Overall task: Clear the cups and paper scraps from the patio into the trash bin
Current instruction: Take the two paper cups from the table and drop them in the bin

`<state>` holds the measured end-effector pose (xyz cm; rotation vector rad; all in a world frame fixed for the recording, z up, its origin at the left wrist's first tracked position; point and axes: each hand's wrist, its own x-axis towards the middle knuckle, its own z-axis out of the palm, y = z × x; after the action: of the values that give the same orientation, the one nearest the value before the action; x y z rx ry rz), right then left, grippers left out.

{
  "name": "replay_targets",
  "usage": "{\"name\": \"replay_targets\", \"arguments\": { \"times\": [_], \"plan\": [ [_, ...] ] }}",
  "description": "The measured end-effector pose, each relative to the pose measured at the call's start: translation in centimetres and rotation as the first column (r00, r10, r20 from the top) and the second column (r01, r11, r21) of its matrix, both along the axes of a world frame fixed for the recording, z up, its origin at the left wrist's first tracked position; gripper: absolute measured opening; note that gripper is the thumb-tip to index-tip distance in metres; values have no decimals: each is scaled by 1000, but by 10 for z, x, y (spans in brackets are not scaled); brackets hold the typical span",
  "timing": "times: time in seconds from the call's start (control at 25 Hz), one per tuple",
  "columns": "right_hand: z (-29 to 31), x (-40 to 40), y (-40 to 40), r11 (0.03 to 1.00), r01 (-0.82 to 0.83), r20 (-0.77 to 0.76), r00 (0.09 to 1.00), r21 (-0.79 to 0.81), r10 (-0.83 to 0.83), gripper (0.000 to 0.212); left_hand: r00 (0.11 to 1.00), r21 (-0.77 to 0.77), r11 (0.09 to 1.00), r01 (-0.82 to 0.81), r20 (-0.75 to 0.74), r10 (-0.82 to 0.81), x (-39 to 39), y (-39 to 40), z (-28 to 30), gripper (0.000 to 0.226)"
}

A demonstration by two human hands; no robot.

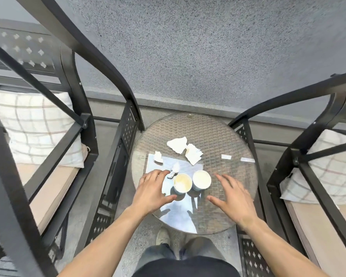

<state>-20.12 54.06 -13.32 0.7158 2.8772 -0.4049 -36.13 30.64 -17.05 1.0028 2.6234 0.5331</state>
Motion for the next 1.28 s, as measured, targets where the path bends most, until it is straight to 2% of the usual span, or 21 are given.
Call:
{"name": "replay_targets", "arguments": {
  "times": [0.2,0.6,0.92,1.28],
  "plan": [
    [-21,-16,6,997,6,42,999,-80,-2,79,997,-58,998,38,64,-34,-12,15,-19,86],
    [-55,-52,31,983,-5,196,980,-186,42,95,994,-183,980,76,94,-60,-17,63,-38,95],
    [-64,-75,41,980,-113,248,957,-161,151,98,993,-210,975,69,107,-47,-17,76,-48,87],
    [-76,-74,35,967,-185,211,952,-176,221,90,994,-218,976,13,104,10,-5,77,-57,90]
  ]
}}
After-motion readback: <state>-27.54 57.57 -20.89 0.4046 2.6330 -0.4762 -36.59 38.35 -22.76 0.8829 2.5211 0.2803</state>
